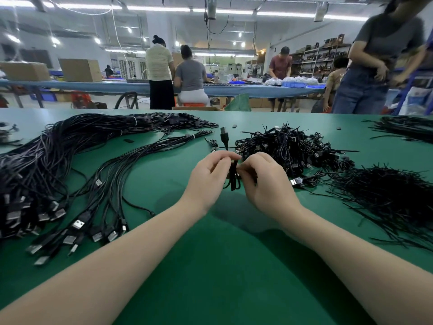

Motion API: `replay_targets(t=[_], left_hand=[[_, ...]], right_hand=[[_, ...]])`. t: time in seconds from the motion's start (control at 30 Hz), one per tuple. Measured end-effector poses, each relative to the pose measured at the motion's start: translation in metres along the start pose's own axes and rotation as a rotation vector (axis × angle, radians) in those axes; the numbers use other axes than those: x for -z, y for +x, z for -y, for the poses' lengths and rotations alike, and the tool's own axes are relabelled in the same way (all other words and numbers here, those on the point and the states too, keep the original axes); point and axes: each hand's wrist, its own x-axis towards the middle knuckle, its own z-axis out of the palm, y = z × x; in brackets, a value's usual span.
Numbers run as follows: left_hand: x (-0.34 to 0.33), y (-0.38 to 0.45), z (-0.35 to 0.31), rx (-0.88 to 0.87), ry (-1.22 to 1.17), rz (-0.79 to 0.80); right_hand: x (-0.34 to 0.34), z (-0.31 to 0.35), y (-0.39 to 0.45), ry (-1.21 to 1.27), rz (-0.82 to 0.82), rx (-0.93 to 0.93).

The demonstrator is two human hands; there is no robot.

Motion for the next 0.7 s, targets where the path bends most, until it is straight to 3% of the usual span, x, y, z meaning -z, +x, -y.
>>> replay_targets(t=[0.1, 0.17, 0.27, 0.47, 0.53, 0.7], left_hand=[[0.003, 0.009, -0.003, 0.23, -0.054, 0.089], [0.004, 0.008, -0.002, 0.281, -0.082, 0.2], [0.01, 0.006, 0.001, 0.176, 0.052, 0.261], [0.012, 0.007, 0.007, -0.125, 0.335, 0.212], [0.012, 0.006, 0.008, -0.11, 0.228, 0.202], [0.002, 0.003, 0.002, 0.203, -0.132, 0.113]], right_hand=[[0.005, 0.005, 0.004, -0.112, -0.024, 0.129], [0.009, 0.003, 0.004, -0.146, -0.029, 0.131], [0.009, 0.0, 0.0, -0.09, -0.038, 0.063], [0.002, 0.004, 0.002, 0.038, -0.066, -0.015], [0.003, 0.004, 0.003, 0.052, -0.069, -0.024], [0.001, 0.004, 0.0, 0.003, -0.04, 0.022]])
